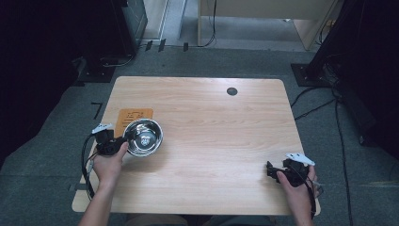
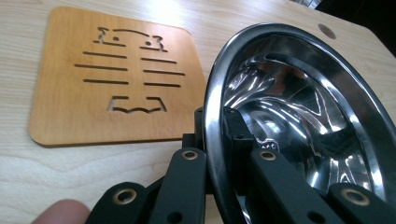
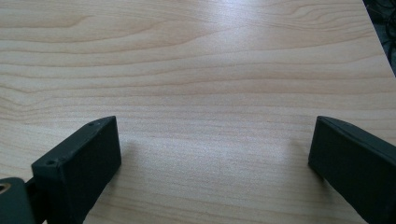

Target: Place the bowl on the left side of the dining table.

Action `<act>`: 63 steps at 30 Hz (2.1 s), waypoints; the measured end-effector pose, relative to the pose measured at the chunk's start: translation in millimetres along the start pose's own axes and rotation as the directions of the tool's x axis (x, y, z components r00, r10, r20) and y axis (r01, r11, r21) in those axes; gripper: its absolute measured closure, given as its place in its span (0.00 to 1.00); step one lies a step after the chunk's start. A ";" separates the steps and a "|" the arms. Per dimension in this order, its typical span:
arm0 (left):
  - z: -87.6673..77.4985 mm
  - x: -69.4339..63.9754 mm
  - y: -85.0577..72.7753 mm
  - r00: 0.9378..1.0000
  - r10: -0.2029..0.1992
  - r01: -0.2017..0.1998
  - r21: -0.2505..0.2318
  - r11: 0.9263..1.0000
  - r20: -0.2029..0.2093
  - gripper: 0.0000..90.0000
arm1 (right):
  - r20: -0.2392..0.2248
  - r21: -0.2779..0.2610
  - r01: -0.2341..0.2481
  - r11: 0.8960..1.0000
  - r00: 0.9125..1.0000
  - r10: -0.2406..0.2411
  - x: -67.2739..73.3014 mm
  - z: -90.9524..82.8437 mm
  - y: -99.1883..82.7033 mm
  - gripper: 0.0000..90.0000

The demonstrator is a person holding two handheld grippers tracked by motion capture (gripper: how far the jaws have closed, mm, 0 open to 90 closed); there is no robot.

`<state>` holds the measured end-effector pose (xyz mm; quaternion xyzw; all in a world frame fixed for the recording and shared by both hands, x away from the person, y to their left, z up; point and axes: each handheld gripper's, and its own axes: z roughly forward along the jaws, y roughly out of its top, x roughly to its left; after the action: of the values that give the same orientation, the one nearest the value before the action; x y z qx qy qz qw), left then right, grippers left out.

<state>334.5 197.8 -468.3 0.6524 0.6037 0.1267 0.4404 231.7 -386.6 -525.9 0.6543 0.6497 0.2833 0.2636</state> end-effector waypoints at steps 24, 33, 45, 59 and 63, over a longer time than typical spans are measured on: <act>6.4 32.8 33.3 0.998 -0.028 0.027 -0.025 0.999 -0.048 0.98 | 0.000 0.000 0.000 1.000 1.000 0.000 0.1 0.0 0.0 0.02; 13.7 47.7 42.5 0.994 -0.082 0.079 -0.040 0.996 -0.074 0.98 | 0.000 0.000 -0.001 1.000 1.000 0.001 0.1 0.0 0.0 0.02; 27.2 62.2 49.8 0.990 -0.096 0.096 -0.010 0.995 -0.099 0.98 | 0.000 0.000 0.000 1.000 1.000 0.000 0.1 0.0 0.0 0.02; 53.2 71.2 59.0 0.984 -0.117 0.124 0.041 0.991 -0.135 0.98 | -0.001 0.000 0.000 1.000 1.000 0.000 0.0 0.5 0.3 0.01; 58.7 76.0 58.2 0.981 -0.139 0.150 0.073 0.986 -0.132 0.98 | -0.001 0.000 0.000 1.000 1.000 0.000 0.0 0.5 0.2 0.01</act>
<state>432.9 248.2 -487.8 0.6151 0.6809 0.1103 0.3819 232.2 -386.7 -526.1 0.6542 0.6500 0.2833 0.2633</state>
